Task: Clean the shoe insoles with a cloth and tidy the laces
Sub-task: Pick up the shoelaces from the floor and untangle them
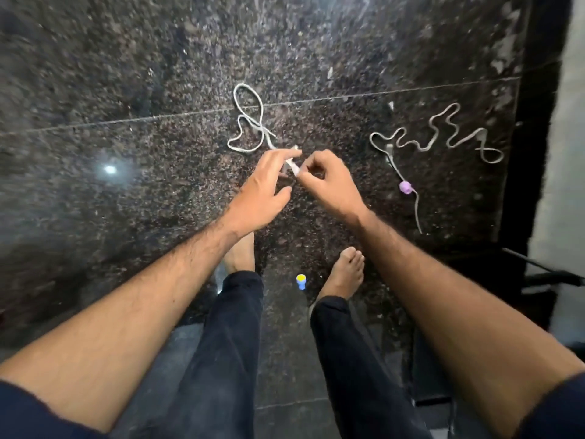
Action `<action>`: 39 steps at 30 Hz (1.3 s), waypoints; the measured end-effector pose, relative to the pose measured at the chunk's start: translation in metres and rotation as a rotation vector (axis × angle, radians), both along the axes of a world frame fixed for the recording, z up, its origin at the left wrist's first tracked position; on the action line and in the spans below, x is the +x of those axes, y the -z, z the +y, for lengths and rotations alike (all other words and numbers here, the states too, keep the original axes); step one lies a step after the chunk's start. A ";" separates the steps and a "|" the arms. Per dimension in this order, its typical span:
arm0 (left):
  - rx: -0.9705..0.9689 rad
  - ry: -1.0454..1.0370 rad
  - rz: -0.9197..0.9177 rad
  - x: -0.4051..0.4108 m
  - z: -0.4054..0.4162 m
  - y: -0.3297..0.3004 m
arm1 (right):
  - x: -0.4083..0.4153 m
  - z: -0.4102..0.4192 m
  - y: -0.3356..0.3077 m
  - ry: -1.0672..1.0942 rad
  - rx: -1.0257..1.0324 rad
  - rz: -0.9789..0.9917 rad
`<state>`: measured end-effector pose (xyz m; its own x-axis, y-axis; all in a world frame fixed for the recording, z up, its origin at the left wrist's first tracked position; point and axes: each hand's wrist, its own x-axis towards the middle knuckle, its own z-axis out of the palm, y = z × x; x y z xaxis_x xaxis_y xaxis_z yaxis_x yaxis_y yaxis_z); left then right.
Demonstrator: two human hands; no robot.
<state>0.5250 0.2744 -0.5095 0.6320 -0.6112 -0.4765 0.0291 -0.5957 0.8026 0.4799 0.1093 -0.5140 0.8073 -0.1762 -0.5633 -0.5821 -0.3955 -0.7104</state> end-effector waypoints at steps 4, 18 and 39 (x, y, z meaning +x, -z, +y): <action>-0.082 0.086 -0.001 -0.005 -0.011 -0.106 | -0.024 -0.008 -0.126 0.124 0.308 0.016; -0.313 0.461 -0.190 -0.011 -0.015 -0.452 | -0.116 -0.004 -0.499 0.499 0.424 -0.013; -0.543 0.833 0.277 -0.319 -0.092 -0.745 | -0.482 -0.028 -0.809 0.912 0.280 -0.767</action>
<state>0.2064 0.1828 0.2359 -0.1805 -0.9811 -0.0704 -0.0018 -0.0713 0.9975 -0.0016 0.0813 0.2946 0.5906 -0.8001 -0.1053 0.0405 0.1597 -0.9863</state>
